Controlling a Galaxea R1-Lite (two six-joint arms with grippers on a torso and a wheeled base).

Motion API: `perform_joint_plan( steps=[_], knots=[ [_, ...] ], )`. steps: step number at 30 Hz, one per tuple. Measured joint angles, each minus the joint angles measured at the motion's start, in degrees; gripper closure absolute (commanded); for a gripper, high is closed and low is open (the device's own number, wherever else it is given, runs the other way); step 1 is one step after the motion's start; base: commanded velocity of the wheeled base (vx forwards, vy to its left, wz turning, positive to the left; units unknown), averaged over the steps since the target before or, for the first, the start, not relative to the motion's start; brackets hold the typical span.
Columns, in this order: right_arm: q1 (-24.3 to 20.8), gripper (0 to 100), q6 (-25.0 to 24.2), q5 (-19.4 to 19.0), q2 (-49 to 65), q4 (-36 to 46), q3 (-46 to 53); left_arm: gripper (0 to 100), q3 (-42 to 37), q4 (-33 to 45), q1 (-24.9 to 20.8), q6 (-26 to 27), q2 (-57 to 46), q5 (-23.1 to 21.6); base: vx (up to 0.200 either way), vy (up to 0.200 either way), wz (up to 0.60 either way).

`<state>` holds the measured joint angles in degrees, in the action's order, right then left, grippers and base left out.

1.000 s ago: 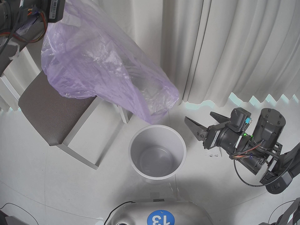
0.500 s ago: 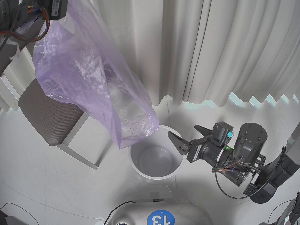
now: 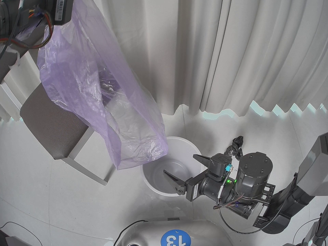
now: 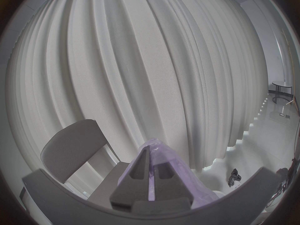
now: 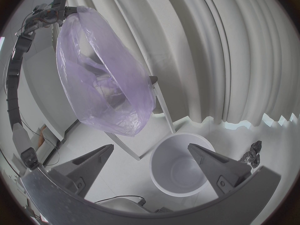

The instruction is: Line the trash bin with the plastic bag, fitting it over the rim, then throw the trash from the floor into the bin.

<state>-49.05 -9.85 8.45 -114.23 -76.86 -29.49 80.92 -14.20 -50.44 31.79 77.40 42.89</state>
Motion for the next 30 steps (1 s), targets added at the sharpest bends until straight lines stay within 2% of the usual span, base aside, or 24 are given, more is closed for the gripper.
perform_joint_plan(
  steps=[6,14,27,30],
  knots=[
    [0.16,0,-0.35,-0.57,-0.82,-0.11,-0.44,100,-0.8,-0.24,-0.07,0.01,-0.41,-0.02,0.0,0.0,0.0],
    [1.73,0,-3.36,0.37,-2.34,-0.18,-4.5,100,-2.17,-1.23,-0.1,0.01,-1.0,0.0,0.0,0.0,0.0],
    [5.67,0,-6.31,6.79,-7.74,0.17,-14.01,100,-3.56,-1.54,-0.07,0.01,-1.88,-0.02,0.0,0.0,0.0],
    [6.64,0,-6.29,6.9,-8.33,0.28,-14.69,100,-3.66,-1.54,-0.07,0.01,-1.94,-0.02,0.0,0.0,0.0]
  ],
)
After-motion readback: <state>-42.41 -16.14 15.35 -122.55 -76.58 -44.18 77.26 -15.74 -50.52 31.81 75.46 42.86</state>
